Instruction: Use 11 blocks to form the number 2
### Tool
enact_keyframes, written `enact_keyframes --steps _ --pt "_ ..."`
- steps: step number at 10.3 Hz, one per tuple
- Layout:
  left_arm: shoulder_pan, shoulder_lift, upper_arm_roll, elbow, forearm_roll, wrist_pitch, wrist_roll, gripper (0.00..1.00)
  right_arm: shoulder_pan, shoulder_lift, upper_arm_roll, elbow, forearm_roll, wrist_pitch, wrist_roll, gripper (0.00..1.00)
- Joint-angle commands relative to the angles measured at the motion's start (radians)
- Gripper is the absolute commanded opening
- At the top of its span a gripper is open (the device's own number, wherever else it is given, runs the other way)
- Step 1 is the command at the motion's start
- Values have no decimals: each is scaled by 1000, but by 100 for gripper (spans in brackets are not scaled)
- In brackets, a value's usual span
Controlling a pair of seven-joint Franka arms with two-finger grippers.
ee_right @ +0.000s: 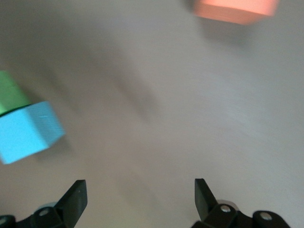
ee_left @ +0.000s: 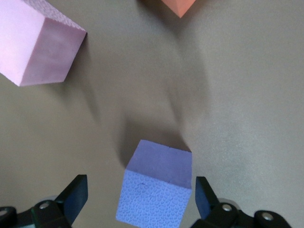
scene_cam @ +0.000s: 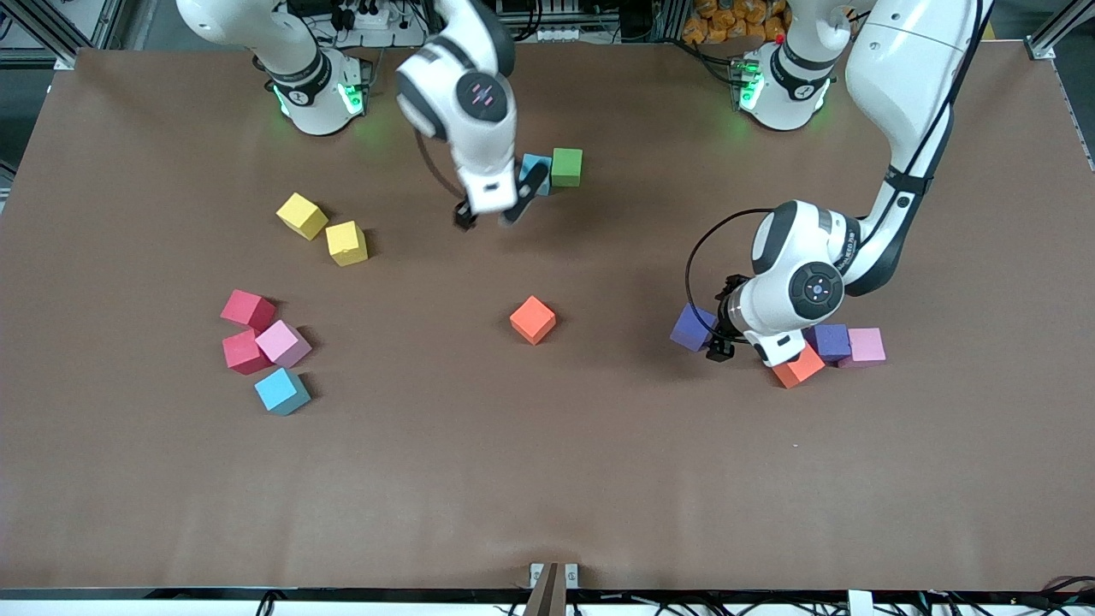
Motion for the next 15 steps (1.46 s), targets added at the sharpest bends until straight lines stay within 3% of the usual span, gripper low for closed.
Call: enact_keyframes --steps 1,4,7,10,14,15 --pt "-15 6 12 25 -25 -18 -10 100 -168 39 16 50 -8 -25 7 100" --pt "-38 24 12 45 -16 -18 4 100 -377 55 16 85 1 16 -16 100" --pt "-49 35 12 49 -17 -18 4 100 -538 132 16 177 -10 56 -27 100" --pt "-58 53 10 50 -11 -18 15 100 -685 233 16 241 2 141 -222 100" --pt "-69 72 12 44 -11 -18 56 100 -761 342 19 312 13 223 -326 100" --pt "-65 78 12 44 -13 -18 97 79 -767 362 21 312 40 258 -345 100"
